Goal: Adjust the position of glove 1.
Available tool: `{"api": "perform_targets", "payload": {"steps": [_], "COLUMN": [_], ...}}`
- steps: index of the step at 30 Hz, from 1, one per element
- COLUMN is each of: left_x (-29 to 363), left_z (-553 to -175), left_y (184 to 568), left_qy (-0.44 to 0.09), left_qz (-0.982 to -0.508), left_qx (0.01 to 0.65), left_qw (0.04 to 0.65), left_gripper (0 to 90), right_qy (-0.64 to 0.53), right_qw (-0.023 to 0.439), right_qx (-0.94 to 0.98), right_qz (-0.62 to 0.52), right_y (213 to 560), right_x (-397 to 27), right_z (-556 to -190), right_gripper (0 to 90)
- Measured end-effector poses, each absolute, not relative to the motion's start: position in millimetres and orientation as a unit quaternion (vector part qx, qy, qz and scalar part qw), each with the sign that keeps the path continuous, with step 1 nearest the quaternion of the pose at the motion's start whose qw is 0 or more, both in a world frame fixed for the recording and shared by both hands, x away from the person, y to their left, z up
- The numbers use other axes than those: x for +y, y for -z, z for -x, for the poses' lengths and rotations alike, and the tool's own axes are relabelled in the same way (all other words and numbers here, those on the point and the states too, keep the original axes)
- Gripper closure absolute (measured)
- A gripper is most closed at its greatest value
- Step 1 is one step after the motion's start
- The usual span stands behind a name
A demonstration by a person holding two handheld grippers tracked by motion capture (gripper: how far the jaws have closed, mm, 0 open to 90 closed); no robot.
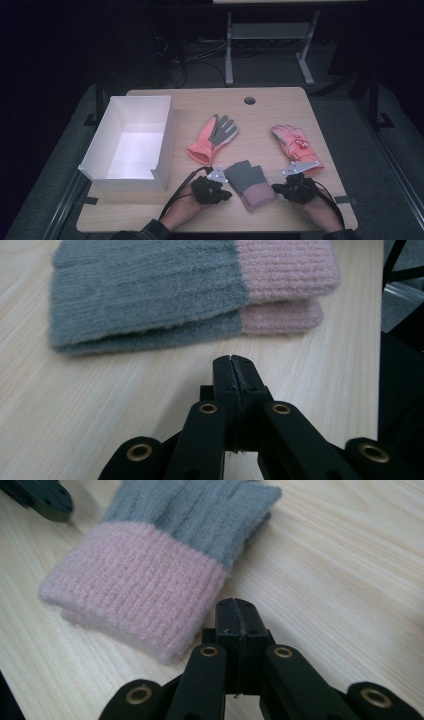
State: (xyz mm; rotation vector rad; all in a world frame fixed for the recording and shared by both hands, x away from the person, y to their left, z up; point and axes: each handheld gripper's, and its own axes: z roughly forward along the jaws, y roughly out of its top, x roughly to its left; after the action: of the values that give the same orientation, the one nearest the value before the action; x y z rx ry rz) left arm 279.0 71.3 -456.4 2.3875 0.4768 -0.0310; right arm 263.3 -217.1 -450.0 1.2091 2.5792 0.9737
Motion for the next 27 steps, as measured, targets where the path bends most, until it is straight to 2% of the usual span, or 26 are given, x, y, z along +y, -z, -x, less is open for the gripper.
{"api": "perform_targets", "payload": {"steps": [13, 27], "left_x": [57.8, 64.9], "left_z": [-281.3, -286.7], "left_y": [461.8, 462.1], "left_qy": [0.008, 0.018], "left_qz": [-0.919, -0.916], "left_qx": [0.186, 0.197], "left_qw": [0.348, 0.348], "left_gripper": [89.8, 89.8], "right_qy": [-0.313, -0.302], "right_qw": [0.036, 0.034], "right_qx": [0.871, 0.887], "right_qz": [-0.377, -0.349], "right_y": [455.5, 456.7], "right_x": [-202.9, -181.4], "right_z": [-263.2, -257.2], "right_gripper": [90.0, 90.0]}}
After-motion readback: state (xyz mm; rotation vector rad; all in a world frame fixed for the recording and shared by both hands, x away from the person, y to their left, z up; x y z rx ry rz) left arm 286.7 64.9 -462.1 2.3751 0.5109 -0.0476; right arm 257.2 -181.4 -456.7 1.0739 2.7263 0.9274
